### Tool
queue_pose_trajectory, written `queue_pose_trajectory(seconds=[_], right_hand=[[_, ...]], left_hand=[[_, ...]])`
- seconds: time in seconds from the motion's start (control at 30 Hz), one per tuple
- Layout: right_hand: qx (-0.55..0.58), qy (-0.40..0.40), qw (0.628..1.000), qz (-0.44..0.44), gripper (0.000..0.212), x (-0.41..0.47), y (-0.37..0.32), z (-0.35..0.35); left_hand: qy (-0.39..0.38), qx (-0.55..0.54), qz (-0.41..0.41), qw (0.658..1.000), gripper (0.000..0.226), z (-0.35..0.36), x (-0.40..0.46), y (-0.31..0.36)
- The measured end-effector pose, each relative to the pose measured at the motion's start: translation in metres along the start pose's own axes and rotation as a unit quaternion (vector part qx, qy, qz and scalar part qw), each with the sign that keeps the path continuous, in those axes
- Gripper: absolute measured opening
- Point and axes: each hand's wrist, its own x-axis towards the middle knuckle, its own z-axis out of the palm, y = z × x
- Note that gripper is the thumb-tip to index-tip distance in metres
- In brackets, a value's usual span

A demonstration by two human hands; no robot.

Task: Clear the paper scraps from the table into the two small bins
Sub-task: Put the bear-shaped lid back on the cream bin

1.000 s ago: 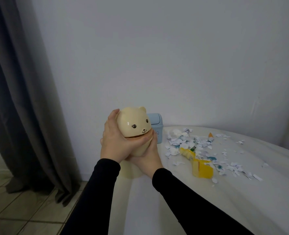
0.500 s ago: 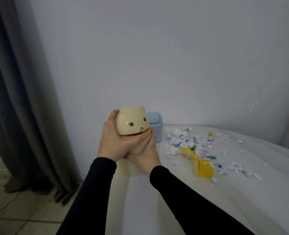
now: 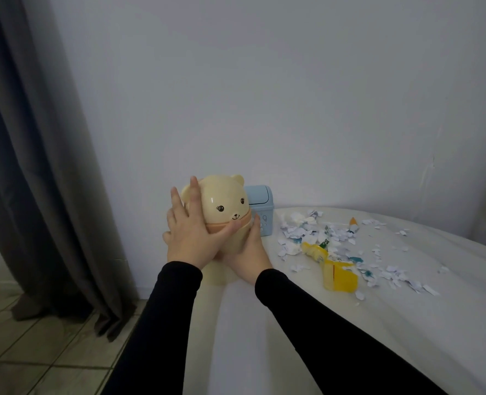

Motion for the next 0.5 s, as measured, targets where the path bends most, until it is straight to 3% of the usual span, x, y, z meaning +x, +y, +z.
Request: queue_pose_trajectory(seconds=[0.1,0.23,0.37,0.5], right_hand=[[-0.046,-0.019,0.999,0.019,0.115,-0.016,0.004,-0.027],[-0.161,0.014,0.987,0.010,0.074,-0.022,0.013,-0.065],[-0.209,0.025,0.978,0.006,0.049,-0.019,0.015,-0.095],[-0.197,0.013,0.980,0.022,0.044,-0.010,0.016,-0.107]], left_hand=[[0.050,0.035,0.038,0.997,0.110,-0.004,-0.007,0.013],[0.138,0.050,0.114,0.983,0.077,0.004,-0.023,0.044],[0.086,0.047,0.200,0.975,0.054,0.031,-0.042,0.067],[0.021,0.021,0.210,0.977,0.047,0.057,-0.045,0.076]])
